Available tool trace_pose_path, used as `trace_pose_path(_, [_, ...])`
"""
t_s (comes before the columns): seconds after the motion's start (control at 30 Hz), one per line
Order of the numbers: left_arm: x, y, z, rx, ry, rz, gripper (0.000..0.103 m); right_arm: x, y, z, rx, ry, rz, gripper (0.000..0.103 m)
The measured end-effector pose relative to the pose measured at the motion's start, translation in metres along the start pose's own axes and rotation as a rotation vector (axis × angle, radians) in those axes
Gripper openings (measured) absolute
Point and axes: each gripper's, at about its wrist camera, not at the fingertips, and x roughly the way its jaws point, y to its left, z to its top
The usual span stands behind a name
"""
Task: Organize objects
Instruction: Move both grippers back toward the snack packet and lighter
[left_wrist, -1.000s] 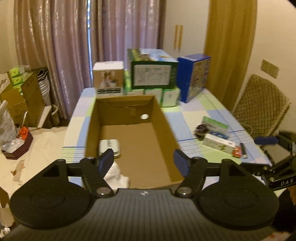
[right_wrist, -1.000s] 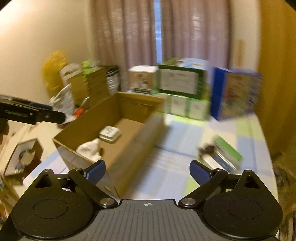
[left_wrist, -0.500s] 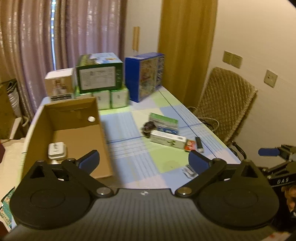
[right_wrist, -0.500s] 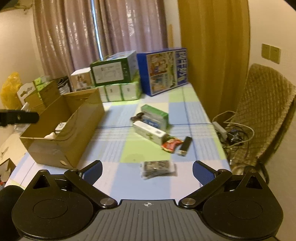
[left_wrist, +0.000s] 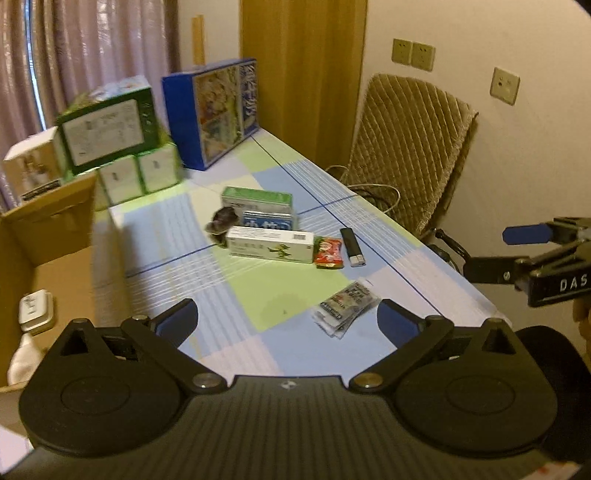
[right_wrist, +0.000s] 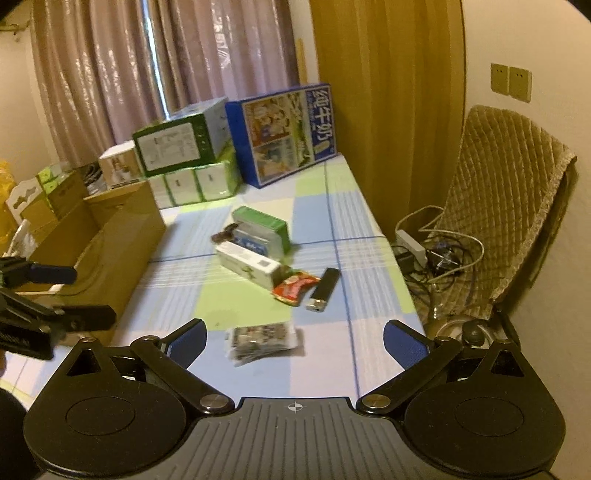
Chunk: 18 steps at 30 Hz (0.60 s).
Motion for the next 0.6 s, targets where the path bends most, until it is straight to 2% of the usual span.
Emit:
trace_pose_path(0.07, [0.016, -0.004, 0.000, 0.020, -0.002, -0.024, 0.101, 0.010, -0.007, 0.000, 0.003, 0.011, -0.001, 0.094])
trace_pose_path(0.17, [0.046, -0.011, -0.002, 0.082, 0.036, -0.030, 0.100, 0.025, -0.018, 0.002, -0.004, 0.036, 0.000, 0.085])
trace_pose_path(0.23, [0.068, -0.014, -0.003, 0.112, 0.072, -0.042, 0.091, 0.035, -0.025, 0.005, -0.005, 0.054, 0.010, 0.075])
trace_pose_path(0.33, [0.096, -0.020, -0.004, 0.134, 0.127, -0.084, 0.079, 0.050, -0.033, 0.009, -0.003, 0.082, 0.025, 0.071])
trace_pose_path(0.47, [0.127, -0.032, -0.006, 0.211, 0.148, -0.122, 0.077, 0.071, -0.039, 0.013, -0.020, 0.111, 0.028, 0.069])
trace_pose_path(0.6, [0.152, -0.040, -0.006, 0.250, 0.184, -0.165, 0.063, 0.089, -0.043, 0.018, -0.039, 0.135, 0.027, 0.066])
